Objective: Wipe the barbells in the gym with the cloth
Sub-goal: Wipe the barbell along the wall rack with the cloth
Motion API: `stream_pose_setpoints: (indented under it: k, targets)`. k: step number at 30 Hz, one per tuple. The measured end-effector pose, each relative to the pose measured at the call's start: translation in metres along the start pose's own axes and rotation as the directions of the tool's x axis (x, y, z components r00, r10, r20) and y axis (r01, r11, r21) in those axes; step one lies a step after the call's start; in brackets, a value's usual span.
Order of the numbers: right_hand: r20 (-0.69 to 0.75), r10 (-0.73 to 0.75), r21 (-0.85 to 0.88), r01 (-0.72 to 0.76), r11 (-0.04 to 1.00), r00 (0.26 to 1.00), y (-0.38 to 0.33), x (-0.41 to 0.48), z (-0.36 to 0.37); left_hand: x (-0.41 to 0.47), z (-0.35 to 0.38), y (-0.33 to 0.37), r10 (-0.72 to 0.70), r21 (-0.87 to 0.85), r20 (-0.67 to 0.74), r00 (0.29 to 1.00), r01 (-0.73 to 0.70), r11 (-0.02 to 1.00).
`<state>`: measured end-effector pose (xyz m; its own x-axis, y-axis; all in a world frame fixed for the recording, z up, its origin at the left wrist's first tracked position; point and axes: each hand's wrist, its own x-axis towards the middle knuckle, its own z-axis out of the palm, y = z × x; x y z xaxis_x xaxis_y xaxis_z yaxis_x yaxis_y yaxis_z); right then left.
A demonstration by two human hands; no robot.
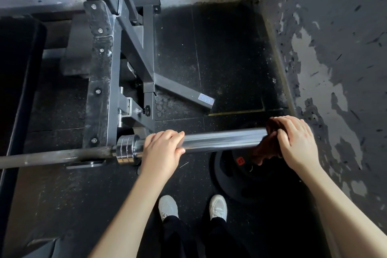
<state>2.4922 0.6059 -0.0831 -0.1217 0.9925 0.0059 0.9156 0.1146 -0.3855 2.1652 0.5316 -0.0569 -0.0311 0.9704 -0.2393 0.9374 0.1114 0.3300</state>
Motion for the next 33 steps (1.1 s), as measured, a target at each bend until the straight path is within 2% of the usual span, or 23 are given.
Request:
stream_pose_setpoints:
  k: [8,11,13,16,25,33]
  targets:
    - [0.015,0.043,0.151,-0.045,0.987,0.999,0.012,0.002,-0.009,-0.003,0.005,0.002,0.002,0.023,-0.063,0.998,0.0,1.0]
    - [-0.022,0.144,0.203,-0.137,0.97,0.989,0.007,-0.001,-0.004,-0.002,0.006,0.002,0.009,0.041,-0.075,0.997,-0.006,0.999]
    - [-0.09,0.199,0.162,-0.183,0.97,0.976,-0.004,-0.011,0.006,-0.003,0.008,0.002,0.019,0.051,-0.092,0.996,-0.015,0.999]
    - [-0.139,0.195,0.08,-0.185,0.979,0.971,-0.019,-0.022,0.019,-0.006,0.012,0.002,0.024,0.063,-0.13,0.991,-0.016,0.998]
    - [-0.076,0.01,0.09,-0.003,0.996,0.997,-0.103,-0.039,0.056,-0.012,0.013,0.002,0.013,0.045,-0.136,0.991,-0.007,0.999]
    - [0.002,-0.103,0.029,0.103,0.994,0.995,-0.133,-0.047,0.067,-0.02,0.0,0.0,-0.02,0.027,-0.035,0.999,0.021,0.999]
